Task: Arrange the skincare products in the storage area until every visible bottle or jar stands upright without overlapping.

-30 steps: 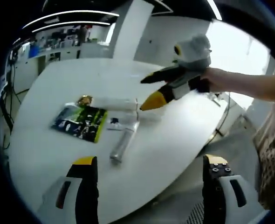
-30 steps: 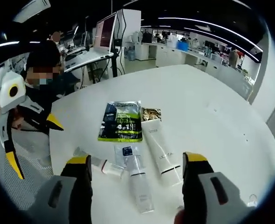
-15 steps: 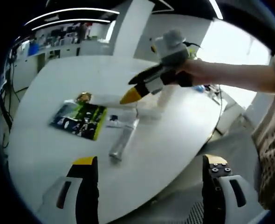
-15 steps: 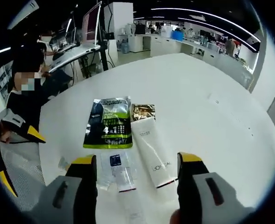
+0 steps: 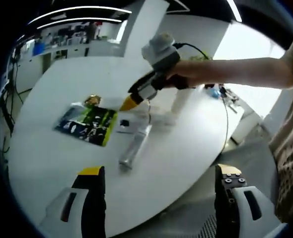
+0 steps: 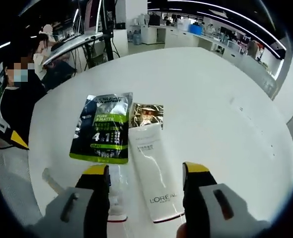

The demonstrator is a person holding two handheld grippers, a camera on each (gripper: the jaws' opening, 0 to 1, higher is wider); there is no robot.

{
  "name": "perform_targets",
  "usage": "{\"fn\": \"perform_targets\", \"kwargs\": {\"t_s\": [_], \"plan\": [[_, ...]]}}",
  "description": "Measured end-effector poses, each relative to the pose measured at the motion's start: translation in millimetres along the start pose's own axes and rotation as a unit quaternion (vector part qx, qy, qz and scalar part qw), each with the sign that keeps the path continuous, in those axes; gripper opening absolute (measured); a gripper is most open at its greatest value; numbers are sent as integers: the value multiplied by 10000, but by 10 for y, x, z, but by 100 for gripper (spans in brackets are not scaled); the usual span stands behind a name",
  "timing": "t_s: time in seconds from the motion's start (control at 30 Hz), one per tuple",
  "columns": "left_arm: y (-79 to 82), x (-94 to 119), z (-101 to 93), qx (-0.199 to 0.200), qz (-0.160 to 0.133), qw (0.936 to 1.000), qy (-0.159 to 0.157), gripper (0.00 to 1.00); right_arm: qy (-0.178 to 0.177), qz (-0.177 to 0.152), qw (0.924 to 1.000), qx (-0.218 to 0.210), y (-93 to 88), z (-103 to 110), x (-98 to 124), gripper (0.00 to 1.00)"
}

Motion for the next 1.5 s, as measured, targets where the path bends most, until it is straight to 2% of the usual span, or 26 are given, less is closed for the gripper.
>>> {"fn": "perform_targets", "kwargs": {"t_s": [0.23, 0.33, 0.43, 0.5, 0.6, 0.67, 0.7, 0.8, 0.97, 1.2, 1.33, 1.5], "plan": [[-13, 0, 12, 42, 35, 10000, 19, 88, 59, 134, 9999, 8, -106, -54, -128, 55], [-19, -3, 15, 47, 58, 10000, 26, 88, 77, 63, 9997, -207, -91, -82, -153, 53], [-25, -9, 25, 65, 75, 9999, 40, 88, 20, 140, 9998, -110, -110, -134, -178, 51], [-29, -12, 32, 68, 76, 9999, 47, 88, 91, 63, 9999, -74, -81, -143, -197, 50], [-36, -13, 41, 83, 93, 9999, 60, 87, 87, 26, 10000, 29, -78, -164, -201, 45], [-33, -14, 45, 82, 90, 9999, 65, 87, 249, -90, 9995, 162, -56, -135, -213, 36], [-34, -15, 45, 82, 94, 9999, 64, 87, 112, -70, 9995, 287, -61, -176, -187, 34], [-41, -18, 49, 69, 118, 9999, 64, 87, 179, -39, 9996, 228, -64, -153, -185, 33], [-43, -23, 42, 46, 134, 9999, 51, 87, 100, -44, 9995, 303, -64, -137, -170, 32], [6, -21, 84, 25, 75, 9999, 95, 87, -115, -88, 9966, 809, -30, -81, -143, 30], [36, 9, 117, 39, 19, 9999, 133, 87, -231, -219, 9953, 911, -11, -33, -68, 30], [93, 94, 245, -74, 0, 9994, 331, 87, -353, -448, 9940, 934, -21, 49, 105, 30]]}}
Point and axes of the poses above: the point that each gripper's makers call its tool centre point, and the gripper's own axes: x roughly backward along the fingers, z roughly to its left, y roughly out of its top, the point moved 2 cm from there along x, roughly backward along the fingers, and after that the axes turned 10 degrees about -z, right-handed, at the moved point
